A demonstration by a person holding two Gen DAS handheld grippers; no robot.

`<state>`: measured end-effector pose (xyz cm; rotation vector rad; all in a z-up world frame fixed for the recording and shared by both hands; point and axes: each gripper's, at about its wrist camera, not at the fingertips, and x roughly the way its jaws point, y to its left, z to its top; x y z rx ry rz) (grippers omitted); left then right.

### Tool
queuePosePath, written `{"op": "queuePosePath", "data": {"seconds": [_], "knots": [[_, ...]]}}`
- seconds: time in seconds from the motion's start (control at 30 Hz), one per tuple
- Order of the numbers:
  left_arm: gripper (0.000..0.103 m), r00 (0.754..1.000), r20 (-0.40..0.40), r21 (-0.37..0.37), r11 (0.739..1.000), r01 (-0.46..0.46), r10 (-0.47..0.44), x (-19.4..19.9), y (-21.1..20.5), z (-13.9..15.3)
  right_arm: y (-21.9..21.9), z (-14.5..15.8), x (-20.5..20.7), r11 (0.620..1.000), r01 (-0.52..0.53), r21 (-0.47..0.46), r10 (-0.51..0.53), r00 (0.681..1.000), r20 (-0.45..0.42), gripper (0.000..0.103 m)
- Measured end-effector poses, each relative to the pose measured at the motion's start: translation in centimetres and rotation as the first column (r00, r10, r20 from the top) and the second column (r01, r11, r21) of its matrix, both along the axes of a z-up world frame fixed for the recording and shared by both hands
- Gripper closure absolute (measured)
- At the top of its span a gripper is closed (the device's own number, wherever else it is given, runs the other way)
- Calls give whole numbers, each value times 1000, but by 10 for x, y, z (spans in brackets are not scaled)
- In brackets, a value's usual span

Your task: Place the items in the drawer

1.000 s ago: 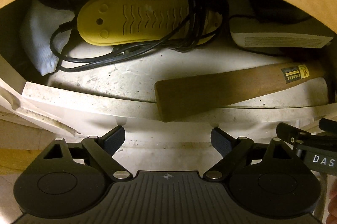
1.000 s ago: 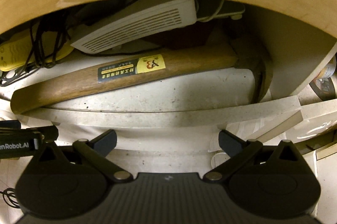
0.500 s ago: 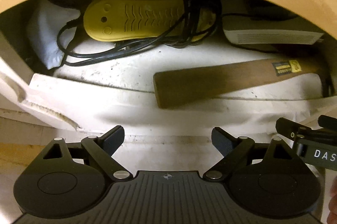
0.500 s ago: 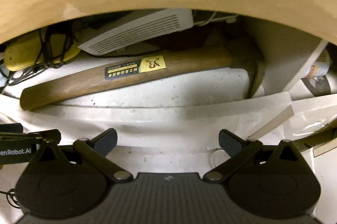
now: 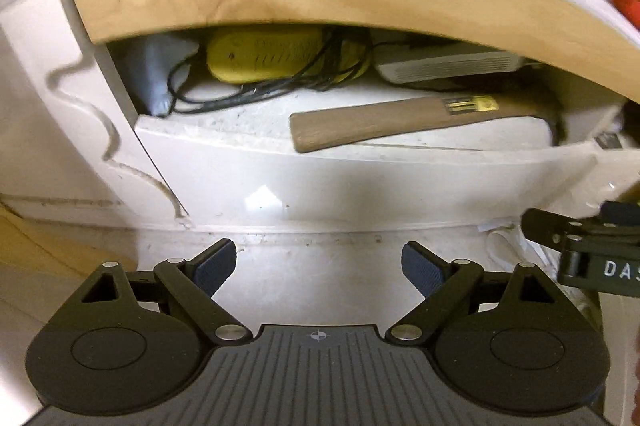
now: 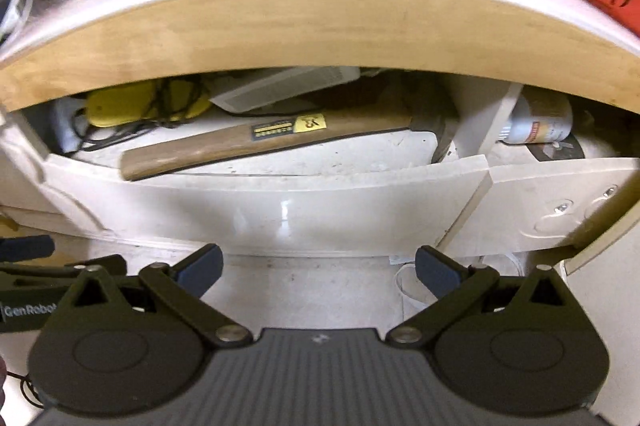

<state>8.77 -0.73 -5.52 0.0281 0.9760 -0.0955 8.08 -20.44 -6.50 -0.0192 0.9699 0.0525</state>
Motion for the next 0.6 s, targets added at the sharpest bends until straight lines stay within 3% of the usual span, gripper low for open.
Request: {"op": "queuePosePath", "data": {"seconds": [0.37, 0.6], "knots": [[11, 996, 83, -20, 1000, -21, 23, -62, -11, 42, -6, 42, -57, 999, -24, 24, 22, 996, 89, 0], [11, 993, 116, -23, 999, -33, 35, -81, -5, 57, -12, 61, -84, 998, -35, 44, 29, 991, 129, 0]]}}
